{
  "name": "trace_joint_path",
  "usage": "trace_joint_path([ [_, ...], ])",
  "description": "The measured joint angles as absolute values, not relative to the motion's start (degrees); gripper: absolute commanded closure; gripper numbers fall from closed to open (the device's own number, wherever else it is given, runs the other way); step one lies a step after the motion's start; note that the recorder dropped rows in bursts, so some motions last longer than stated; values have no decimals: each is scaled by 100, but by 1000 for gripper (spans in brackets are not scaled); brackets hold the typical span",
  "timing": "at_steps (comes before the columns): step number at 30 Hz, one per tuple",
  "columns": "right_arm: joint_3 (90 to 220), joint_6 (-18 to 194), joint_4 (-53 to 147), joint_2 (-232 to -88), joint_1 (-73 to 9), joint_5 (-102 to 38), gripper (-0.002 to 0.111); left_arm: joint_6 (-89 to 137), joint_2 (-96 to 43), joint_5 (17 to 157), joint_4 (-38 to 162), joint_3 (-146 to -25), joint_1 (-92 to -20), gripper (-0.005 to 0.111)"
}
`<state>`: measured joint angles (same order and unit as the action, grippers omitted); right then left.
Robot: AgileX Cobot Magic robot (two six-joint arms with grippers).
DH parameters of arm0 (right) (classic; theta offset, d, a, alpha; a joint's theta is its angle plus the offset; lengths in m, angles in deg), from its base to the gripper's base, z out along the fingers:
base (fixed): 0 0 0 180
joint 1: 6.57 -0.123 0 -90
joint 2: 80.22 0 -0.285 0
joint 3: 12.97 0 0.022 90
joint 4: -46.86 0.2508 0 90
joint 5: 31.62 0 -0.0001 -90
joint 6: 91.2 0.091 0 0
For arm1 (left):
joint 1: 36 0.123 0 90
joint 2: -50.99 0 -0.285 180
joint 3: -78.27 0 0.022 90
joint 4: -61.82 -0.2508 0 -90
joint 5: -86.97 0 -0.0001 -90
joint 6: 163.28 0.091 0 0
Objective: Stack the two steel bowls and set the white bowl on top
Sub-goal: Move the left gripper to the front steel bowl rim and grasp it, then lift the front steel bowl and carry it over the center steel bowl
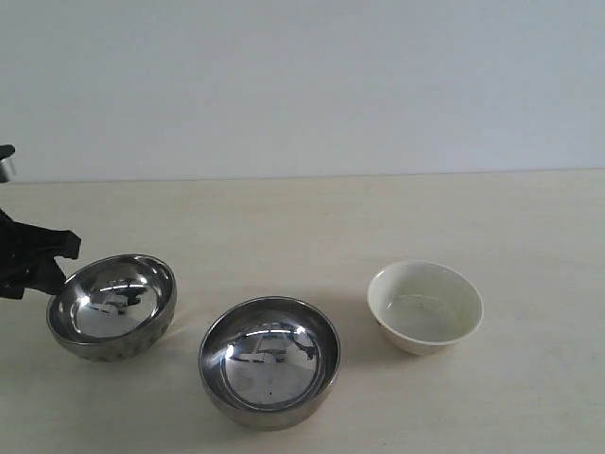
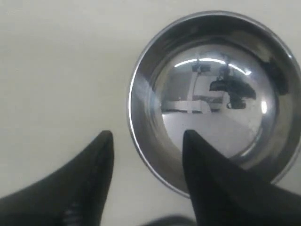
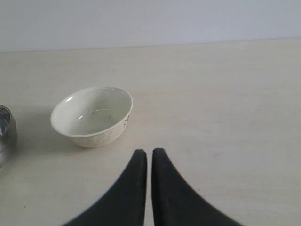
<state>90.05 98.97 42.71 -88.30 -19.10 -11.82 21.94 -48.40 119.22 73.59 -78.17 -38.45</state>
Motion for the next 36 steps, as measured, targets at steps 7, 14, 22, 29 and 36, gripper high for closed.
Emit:
trace_joint_path([
  [7,9005,9897,4271,-8830,-1910,-1182,108,2194,-5395,11675,7347,-7817,-3845,63],
  [14,9005,9897,4271,-8830,-1910,-1182,108,2194,-5872,11373,7347,-7817,-3845,64],
  [22,9005,9897,4271,-8830,-1910,-1182,108,2194,-6057,11254,7347,-7817,-3845,100],
  [29,9005,9897,4271,-8830,-1910,-1182,108,2171,-6046,11320,7660,-7817,-3845,103],
  [36,9005,9897,4271,-8830,-1910,-1182,108,2195,-5311,11809,7706,-7808,-3845,103],
])
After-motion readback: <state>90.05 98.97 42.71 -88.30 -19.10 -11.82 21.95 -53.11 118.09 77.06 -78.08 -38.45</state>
